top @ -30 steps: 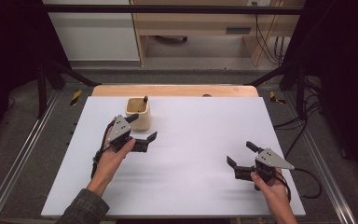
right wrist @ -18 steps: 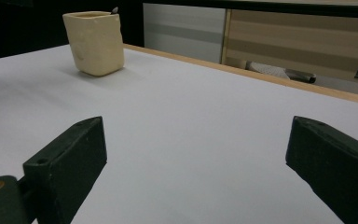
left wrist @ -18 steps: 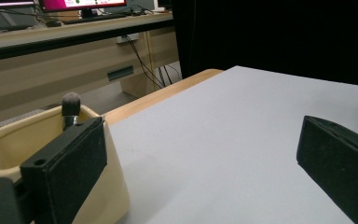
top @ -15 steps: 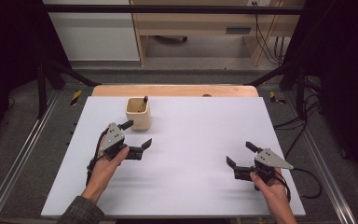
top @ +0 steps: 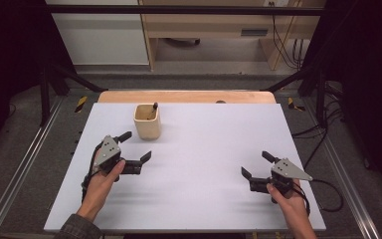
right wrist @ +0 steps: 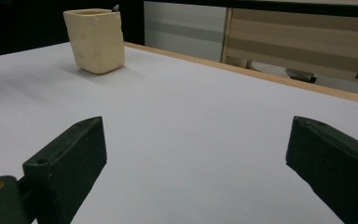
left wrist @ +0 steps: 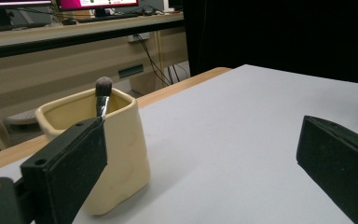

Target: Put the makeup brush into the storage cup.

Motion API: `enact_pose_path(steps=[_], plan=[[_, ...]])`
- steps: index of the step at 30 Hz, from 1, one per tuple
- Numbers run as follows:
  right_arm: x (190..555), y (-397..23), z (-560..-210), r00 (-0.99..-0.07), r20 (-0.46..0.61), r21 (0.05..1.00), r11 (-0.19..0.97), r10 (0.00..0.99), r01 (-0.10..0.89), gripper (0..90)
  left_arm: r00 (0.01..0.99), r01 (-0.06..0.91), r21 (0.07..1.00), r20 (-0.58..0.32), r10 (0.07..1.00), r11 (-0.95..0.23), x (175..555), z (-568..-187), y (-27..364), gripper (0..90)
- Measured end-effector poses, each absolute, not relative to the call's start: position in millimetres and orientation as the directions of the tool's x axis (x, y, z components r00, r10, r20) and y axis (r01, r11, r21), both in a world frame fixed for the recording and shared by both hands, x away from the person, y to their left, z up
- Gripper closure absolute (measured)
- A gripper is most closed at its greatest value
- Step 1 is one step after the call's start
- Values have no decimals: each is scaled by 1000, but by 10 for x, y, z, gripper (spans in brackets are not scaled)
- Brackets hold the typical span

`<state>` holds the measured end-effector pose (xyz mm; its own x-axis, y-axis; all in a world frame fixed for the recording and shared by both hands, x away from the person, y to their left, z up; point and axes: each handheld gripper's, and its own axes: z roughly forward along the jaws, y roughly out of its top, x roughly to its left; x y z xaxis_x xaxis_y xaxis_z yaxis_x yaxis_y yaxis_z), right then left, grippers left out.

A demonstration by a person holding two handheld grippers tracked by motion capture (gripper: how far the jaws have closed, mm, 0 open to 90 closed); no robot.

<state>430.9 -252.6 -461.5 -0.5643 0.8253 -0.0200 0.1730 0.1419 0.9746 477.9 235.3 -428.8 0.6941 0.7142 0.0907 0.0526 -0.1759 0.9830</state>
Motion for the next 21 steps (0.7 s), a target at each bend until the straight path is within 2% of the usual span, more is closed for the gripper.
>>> enact_pose_path(steps=[21], plan=[[4304, -2536, -4597, -564, -20, 977, 137, 826, 166, 54, 672, 39, 984, 104, 734, -174, 4567, -4292, 2716, 15]])
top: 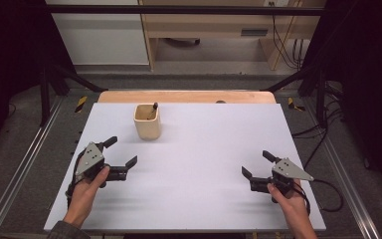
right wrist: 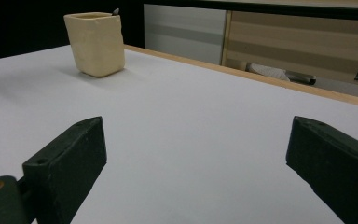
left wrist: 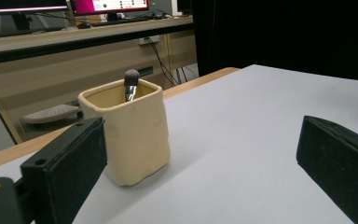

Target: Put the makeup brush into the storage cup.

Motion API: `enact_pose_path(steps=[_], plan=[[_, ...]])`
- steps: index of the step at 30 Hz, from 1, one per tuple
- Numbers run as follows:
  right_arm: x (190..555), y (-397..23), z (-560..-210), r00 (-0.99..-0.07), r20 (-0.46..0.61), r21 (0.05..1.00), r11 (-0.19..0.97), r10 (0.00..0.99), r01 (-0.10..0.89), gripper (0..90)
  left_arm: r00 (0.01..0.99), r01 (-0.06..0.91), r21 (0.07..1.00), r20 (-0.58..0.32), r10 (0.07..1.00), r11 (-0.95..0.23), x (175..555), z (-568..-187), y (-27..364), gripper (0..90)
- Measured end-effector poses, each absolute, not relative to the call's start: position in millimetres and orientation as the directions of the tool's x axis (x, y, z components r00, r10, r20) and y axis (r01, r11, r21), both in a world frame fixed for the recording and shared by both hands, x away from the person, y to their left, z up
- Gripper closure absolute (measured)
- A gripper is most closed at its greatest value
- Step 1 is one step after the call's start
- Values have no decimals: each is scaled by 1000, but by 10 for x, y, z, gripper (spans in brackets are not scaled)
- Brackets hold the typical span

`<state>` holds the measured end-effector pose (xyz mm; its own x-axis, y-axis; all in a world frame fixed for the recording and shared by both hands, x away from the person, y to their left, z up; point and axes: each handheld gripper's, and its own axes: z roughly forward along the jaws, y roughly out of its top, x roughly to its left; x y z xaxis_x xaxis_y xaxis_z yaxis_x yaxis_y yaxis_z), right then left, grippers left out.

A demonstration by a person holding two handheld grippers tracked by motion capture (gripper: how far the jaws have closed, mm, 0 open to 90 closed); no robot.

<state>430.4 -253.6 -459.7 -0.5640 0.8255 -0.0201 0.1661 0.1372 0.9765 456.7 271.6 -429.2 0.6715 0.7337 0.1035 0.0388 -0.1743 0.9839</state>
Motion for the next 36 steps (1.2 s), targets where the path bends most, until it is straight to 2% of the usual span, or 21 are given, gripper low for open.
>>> enact_pose_path(steps=[36], plan=[[4294, -2541, -4575, -565, -22, 978, 135, 825, 158, 54, 673, 18, 987, 106, 732, -160, 4288, -4329, 2963, 6]])
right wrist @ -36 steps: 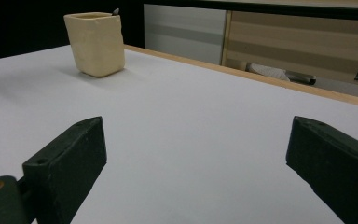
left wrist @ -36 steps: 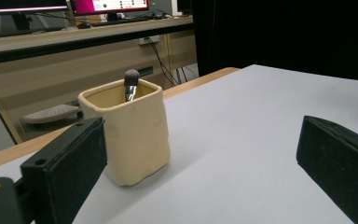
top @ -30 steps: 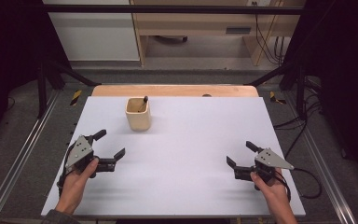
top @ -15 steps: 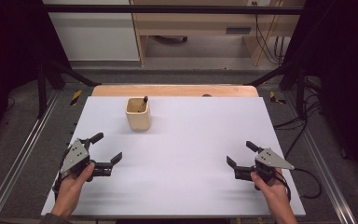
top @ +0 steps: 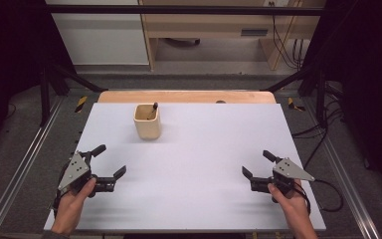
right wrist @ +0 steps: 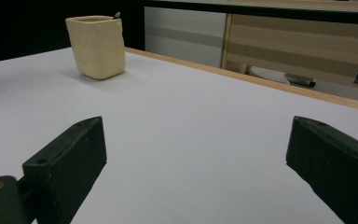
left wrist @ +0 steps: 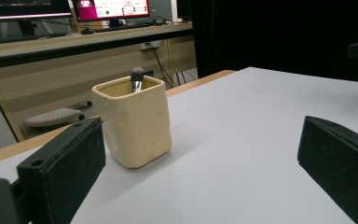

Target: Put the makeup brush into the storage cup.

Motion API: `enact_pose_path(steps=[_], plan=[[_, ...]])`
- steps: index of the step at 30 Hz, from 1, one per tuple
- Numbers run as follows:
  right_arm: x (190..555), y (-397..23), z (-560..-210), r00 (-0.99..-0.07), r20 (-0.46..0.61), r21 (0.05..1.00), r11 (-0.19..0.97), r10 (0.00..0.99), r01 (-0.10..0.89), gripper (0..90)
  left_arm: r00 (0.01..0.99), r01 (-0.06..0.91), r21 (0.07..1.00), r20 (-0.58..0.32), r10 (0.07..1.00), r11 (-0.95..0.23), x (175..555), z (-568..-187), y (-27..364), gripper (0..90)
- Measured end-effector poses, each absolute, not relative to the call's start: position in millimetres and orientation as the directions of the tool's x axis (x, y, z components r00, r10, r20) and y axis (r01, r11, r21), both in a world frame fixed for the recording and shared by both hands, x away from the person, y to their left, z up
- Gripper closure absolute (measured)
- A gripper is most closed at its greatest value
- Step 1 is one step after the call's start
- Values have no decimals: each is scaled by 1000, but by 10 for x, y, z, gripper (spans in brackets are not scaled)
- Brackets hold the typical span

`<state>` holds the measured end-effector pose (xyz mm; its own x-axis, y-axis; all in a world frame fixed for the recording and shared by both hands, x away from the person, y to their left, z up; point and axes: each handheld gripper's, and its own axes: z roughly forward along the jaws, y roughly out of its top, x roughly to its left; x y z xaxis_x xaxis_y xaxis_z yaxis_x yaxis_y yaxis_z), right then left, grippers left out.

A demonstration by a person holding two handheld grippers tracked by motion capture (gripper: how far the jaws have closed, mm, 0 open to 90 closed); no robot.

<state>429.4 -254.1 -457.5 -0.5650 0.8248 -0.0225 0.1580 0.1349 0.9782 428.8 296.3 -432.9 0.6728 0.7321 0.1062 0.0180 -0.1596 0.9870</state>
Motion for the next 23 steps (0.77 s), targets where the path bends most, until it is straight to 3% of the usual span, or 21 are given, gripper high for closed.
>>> enact_pose_path(steps=[23], plan=[[4305, -2542, -4570, -560, -17, 980, 125, 829, 155, 51, 662, 8, 991, 93, 744, -130, 4235, -4402, 3058, 6]])
